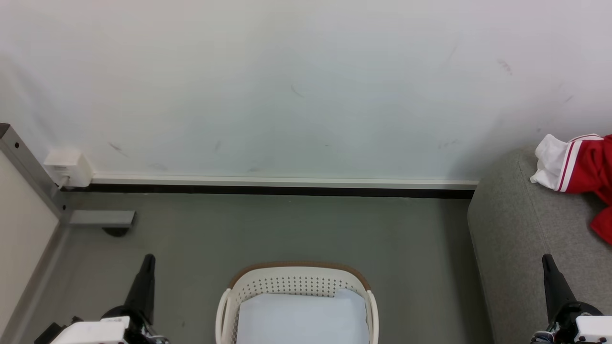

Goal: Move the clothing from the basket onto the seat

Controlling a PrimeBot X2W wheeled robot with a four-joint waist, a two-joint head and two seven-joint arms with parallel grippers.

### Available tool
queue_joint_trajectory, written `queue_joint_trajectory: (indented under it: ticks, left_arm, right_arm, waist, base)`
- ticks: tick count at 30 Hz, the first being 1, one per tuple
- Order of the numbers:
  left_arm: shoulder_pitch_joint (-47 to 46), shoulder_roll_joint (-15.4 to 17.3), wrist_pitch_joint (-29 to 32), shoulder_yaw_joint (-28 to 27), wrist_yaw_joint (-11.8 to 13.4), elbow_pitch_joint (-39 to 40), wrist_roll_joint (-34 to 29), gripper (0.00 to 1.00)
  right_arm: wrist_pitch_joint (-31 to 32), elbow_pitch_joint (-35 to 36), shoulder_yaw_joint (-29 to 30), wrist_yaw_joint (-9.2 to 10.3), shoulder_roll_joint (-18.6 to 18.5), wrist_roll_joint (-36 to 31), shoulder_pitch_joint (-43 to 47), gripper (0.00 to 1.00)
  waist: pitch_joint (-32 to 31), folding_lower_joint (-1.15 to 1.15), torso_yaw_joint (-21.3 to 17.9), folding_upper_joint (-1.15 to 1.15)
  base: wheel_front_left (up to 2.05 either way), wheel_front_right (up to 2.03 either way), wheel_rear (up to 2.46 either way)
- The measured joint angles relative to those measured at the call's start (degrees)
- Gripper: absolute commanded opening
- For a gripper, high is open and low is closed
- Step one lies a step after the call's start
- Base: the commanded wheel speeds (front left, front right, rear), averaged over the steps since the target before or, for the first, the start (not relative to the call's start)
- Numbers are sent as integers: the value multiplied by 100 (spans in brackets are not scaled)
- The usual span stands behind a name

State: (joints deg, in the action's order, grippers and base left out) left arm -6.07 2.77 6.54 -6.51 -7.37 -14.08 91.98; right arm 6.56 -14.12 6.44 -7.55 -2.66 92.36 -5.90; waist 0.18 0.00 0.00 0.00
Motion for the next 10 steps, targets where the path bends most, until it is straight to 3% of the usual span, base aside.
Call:
queue_joint_trajectory:
  ticks: [10]
  left_arm:
    - [0, 0, 0, 0, 0, 0, 0, 0]
  right_arm:
    - [-1, 0, 0, 0, 0, 0, 0, 0]
  waist:
    - [0, 0, 0, 0]
  base:
    - [0, 0, 0]
